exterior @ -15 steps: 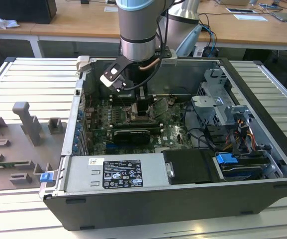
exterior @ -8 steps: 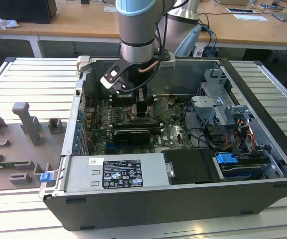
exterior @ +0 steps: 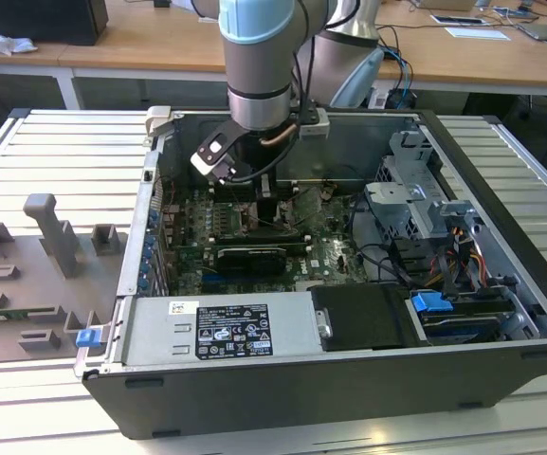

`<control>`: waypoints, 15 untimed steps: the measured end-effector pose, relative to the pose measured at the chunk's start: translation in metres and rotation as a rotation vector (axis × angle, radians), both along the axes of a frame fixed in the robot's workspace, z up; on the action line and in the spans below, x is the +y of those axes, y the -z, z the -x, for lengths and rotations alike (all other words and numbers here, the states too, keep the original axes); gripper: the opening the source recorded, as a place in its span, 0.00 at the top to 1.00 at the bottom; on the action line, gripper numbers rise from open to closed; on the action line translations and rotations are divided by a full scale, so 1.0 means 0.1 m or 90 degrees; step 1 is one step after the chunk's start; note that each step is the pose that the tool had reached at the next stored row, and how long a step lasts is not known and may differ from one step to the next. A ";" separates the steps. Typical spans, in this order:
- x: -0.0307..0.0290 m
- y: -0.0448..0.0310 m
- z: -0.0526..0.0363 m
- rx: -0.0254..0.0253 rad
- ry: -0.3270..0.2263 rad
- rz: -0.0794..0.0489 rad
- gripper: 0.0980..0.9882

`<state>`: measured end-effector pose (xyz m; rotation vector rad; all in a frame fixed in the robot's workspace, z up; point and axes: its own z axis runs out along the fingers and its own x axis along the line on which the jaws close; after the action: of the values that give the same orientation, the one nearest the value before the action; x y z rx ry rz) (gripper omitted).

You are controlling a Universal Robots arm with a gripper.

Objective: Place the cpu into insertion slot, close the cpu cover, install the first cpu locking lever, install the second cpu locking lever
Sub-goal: 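Place the cpu into insertion slot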

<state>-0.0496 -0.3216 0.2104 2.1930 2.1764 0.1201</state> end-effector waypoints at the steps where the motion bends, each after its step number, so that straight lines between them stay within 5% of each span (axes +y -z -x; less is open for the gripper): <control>1: 0.018 0.028 0.000 0.0000 0.000 0.001 0.51; 11: 0.024 0.112 -0.017 0.0000 0.001 0.008 0.51; 15: 0.024 0.113 -0.017 0.0000 0.001 0.008 0.36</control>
<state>-0.0479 -0.3192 0.1992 2.1877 2.1694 0.1057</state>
